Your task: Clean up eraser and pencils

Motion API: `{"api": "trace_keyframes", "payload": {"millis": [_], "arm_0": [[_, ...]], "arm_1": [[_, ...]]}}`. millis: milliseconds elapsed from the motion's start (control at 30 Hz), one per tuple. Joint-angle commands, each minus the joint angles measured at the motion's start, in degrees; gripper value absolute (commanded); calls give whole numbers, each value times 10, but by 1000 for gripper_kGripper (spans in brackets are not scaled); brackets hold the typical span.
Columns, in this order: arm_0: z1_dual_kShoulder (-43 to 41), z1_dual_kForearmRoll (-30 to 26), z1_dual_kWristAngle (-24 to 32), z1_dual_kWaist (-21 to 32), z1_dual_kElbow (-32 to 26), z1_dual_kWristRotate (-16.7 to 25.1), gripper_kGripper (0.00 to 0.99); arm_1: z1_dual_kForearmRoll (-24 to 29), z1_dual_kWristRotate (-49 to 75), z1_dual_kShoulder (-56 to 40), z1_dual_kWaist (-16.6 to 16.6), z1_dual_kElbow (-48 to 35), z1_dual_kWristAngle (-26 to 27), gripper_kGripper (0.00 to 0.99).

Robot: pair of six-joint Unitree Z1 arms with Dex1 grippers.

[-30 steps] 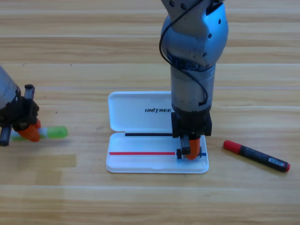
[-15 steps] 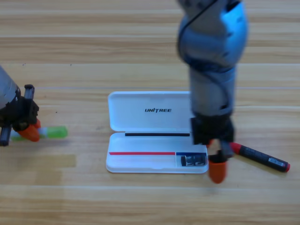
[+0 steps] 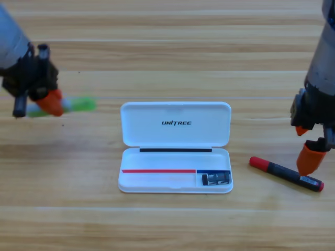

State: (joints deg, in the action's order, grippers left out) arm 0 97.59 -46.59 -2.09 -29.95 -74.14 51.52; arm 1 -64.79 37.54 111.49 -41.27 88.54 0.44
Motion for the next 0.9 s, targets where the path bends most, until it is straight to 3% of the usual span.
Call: {"api": "trace_keyframes", "payload": {"millis": [33,333,667,900], "arm_0": [[24,-36,-10,-98,-46,-39,0],[74,-37,-14,-166,-66,-81,0],[117,-27,-12,-213,-84,-107,0],[155,-18,-12,-234,-101,-117,0]], "arm_1": [[72,9,47,63,-61,11,888],[105,32,81,64,-82,40,839],[122,39,141,61,-78,32,808],[134,49,165,59,-76,31,442]]}}
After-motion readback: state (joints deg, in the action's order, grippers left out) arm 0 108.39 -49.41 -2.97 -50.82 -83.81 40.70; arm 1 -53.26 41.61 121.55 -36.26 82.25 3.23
